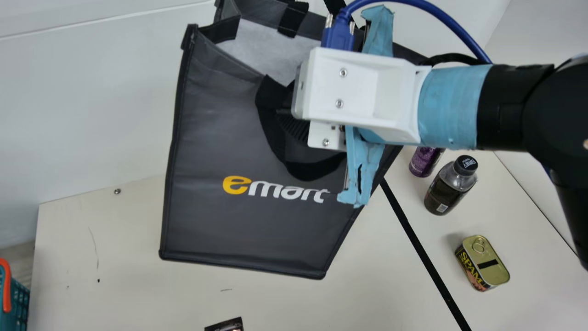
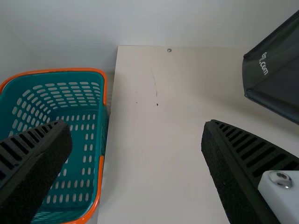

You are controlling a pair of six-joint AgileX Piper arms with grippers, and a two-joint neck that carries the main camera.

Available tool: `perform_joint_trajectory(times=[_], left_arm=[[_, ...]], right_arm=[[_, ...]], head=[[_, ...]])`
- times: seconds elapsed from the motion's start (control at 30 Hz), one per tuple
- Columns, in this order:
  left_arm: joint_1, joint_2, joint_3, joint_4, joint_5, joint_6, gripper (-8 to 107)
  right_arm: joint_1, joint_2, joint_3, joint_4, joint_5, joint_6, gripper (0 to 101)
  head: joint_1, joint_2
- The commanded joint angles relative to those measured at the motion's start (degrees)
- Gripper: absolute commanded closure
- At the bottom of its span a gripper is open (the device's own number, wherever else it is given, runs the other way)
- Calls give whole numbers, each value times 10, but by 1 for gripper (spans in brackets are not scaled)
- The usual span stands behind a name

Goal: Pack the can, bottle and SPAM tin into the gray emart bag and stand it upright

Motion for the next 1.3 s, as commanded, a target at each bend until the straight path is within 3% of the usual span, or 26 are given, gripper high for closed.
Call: perform_joint_trajectory(times=[0.0,0.77,1.27], left_arm=[[0,0,0,0,0,0,9],[0,0,0,0,0,0,9],[0,0,0,0,0,0,9]], right_arm=[[6,-5,2,-1,-1,-1,101],[74,-49,27,-34,-1,-14,101],[60,-41,89,-34,-1,-37,101]], head=[[-13,-1],[-13,-1],[-13,-1]])
